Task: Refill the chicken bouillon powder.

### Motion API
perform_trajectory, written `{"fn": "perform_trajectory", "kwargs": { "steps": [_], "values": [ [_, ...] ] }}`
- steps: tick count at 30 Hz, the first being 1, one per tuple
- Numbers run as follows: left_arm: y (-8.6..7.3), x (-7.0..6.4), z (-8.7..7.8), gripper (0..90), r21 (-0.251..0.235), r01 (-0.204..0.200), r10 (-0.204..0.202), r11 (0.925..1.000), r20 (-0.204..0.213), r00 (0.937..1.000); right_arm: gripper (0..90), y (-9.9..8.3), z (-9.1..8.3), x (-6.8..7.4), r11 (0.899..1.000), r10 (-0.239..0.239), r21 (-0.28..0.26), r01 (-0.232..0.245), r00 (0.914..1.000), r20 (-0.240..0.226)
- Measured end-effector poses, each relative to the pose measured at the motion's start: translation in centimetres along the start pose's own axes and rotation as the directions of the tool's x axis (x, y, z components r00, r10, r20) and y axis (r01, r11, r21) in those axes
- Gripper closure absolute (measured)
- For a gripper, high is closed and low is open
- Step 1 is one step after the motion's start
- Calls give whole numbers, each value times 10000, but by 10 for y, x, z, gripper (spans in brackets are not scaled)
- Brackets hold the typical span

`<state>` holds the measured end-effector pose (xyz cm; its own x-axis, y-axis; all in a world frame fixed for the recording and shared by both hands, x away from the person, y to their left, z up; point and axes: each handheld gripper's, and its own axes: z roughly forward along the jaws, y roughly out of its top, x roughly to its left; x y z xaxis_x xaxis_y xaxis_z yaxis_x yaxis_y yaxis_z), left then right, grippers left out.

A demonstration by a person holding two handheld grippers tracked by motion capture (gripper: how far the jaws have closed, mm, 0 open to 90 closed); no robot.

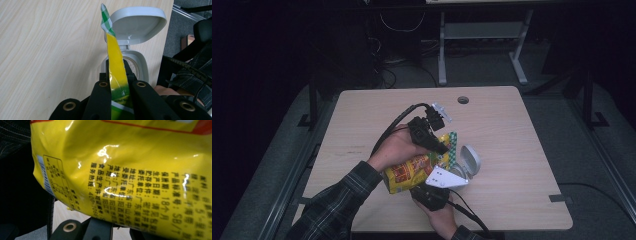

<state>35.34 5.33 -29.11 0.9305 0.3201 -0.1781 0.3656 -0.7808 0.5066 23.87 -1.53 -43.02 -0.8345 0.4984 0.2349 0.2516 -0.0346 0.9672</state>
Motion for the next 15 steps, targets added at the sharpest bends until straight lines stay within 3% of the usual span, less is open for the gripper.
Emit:
{"fn": "perform_trajectory", "kwargs": {
  "steps": [15],
  "values": [
    [1,0,1,895,55,-30,30,10000,-7,10000,898,0,0,-1,10000,46,-25,-46,10000,-23]
  ]
}}
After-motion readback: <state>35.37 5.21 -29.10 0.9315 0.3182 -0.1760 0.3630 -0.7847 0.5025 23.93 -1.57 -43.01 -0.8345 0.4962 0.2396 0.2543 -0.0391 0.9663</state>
